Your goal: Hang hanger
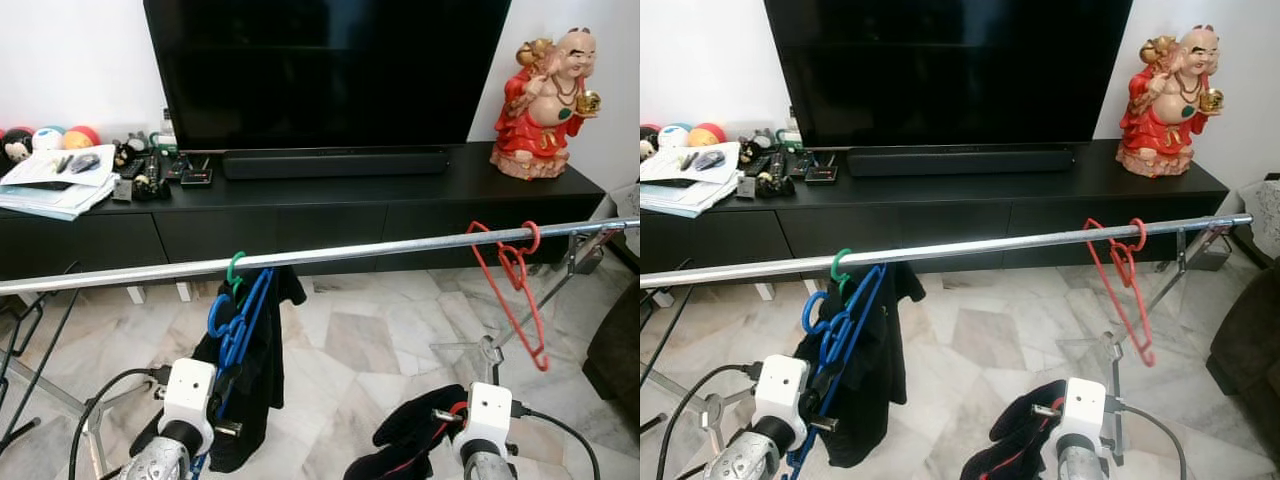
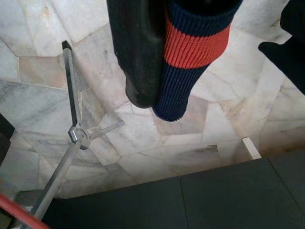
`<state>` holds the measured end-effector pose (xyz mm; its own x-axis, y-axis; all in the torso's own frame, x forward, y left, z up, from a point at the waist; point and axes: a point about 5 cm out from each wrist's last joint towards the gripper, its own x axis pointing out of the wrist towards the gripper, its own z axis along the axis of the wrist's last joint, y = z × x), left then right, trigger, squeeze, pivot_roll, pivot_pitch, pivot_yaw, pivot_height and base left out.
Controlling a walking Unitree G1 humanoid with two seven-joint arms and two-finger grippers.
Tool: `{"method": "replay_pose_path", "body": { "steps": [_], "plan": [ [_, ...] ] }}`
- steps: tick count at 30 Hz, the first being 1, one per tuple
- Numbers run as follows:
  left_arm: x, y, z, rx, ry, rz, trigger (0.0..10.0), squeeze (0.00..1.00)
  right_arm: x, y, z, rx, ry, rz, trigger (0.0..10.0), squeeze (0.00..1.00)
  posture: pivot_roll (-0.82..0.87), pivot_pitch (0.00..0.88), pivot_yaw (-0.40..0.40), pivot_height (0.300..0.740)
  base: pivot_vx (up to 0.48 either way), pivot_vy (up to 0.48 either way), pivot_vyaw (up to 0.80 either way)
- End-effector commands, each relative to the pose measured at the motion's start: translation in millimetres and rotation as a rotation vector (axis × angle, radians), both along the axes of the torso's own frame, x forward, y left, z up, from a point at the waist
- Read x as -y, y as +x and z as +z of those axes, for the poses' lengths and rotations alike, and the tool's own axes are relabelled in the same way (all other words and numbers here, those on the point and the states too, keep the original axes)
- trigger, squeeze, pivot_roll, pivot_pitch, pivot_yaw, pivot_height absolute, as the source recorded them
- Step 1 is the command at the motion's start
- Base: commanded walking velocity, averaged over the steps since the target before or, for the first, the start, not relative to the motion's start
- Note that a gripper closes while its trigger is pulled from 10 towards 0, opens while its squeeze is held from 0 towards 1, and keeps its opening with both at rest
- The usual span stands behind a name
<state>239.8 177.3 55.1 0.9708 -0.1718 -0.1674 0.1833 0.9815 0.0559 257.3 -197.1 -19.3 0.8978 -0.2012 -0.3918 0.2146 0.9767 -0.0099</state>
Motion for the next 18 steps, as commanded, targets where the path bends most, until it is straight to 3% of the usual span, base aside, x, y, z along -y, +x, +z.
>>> {"method": "replay_pose_path", "body": {
  "steps": [1, 14, 18],
  "plan": [
    [1.8, -1.2, 2.6, 0.006, 0.005, -0.011, 10.0, 0.00, 1.6, 4.3, 5.8, 0.039, 0.000, -0.010, 10.0, 0.00, 0.11, 0.015, 0.018, 0.740, 0.000, 0.000, 0.00],
    [2.7, -2.1, 3.1, 0.004, -0.001, -0.017, 10.0, 0.00, -0.3, 5.2, 7.4, 0.056, 0.000, -0.008, 10.0, 0.00, 0.11, 0.028, 0.018, 0.740, 0.000, 0.000, 0.00],
    [2.3, -2.0, 3.3, 0.003, -0.001, -0.017, 10.0, 0.00, -0.3, 5.1, 7.3, 0.056, 0.001, -0.011, 10.0, 0.00, 0.11, 0.032, 0.020, 0.740, -0.244, 0.000, 0.00]
  ]
}}
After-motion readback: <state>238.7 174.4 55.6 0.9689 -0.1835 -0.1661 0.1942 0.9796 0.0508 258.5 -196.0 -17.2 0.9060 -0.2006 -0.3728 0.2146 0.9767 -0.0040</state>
